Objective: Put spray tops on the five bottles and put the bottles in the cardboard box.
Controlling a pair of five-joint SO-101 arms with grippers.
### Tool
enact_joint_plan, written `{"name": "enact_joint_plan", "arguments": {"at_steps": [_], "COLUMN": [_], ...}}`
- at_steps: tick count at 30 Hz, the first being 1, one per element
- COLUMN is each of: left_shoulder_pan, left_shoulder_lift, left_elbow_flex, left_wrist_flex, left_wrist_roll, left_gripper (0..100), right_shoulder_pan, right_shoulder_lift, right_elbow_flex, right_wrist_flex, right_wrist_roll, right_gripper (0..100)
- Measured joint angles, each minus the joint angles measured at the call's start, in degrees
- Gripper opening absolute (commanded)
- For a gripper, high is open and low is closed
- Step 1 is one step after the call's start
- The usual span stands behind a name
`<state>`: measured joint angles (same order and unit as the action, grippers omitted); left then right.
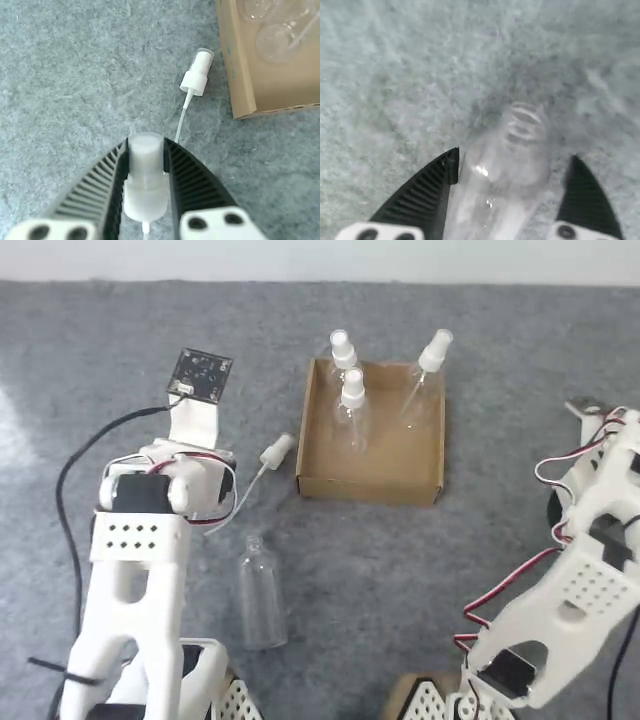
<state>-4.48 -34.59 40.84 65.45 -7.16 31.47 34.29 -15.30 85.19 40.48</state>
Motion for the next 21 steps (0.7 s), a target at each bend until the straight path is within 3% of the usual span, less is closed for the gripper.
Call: {"name": "enact_joint_plan", "arguments": {"at_steps": [6, 13, 21], "left_shoulder_pan": [-0.09, -0.09, -0.18], "left_shoulder_lift": [0.0, -0.35, -0.53], "left_elbow_flex": [0.0, -0.26, -13.98], "left_wrist_flex": [0.0, 0.0, 5.54], "left_wrist_roll": [0.0, 0.0, 4.22], "left_gripper": [1, 1, 1], "right_shoulder_pan": [0.09, -3.34, -21.98], "right_shoulder_lift": [0.0, -5.98, -31.03], "right_elbow_flex": [-0.7, -6.42, -0.44], "right_wrist_flex": [-1.05, 2.29, 3.25], "right_wrist_roll": [0.09, -1.23, -13.63], "right_gripper": [0.0, 0.6, 0.6]}}
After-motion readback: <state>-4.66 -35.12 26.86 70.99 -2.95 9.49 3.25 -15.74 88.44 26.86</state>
